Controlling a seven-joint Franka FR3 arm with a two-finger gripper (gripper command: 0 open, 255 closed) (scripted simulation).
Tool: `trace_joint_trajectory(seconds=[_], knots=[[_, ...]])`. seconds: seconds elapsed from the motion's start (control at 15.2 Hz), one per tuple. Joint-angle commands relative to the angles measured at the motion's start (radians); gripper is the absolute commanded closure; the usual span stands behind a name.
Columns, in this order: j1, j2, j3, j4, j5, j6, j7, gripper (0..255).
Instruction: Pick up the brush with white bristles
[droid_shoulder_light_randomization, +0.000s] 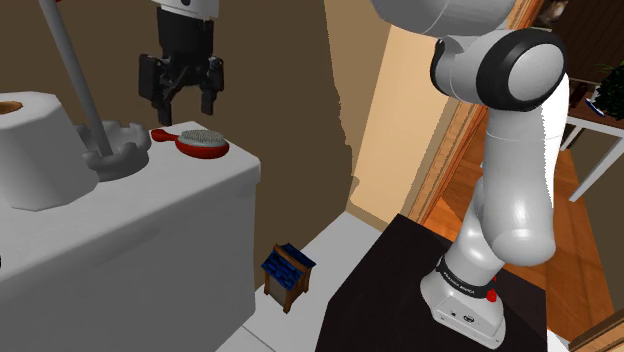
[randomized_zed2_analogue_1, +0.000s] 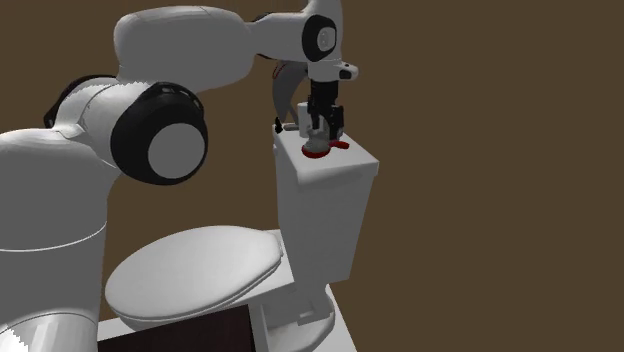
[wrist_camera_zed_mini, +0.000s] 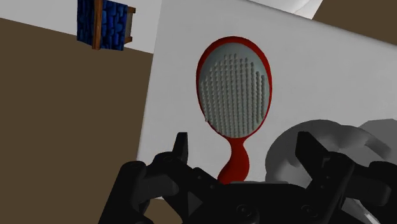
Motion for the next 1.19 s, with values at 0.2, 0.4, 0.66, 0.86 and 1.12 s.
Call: trace_joint_trajectory(seconds=[0.2,0.4,0.66,0.86,1.12], knots=[[-0.012,-0.023,0.0,-0.099,0.01,0.078,-0.004,0],[-0.016,-0.031,0.0,-0.132,0.013,0.103,-0.006,0],[-0.016,-0.031,0.0,-0.131,0.013,0.102,-0.006,255],[-0.016,-0.03,0.0,-0.13,0.013,0.101,-0.006,255],[-0.014,-0.026,0.0,-0.112,0.011,0.087,-0.005,255]])
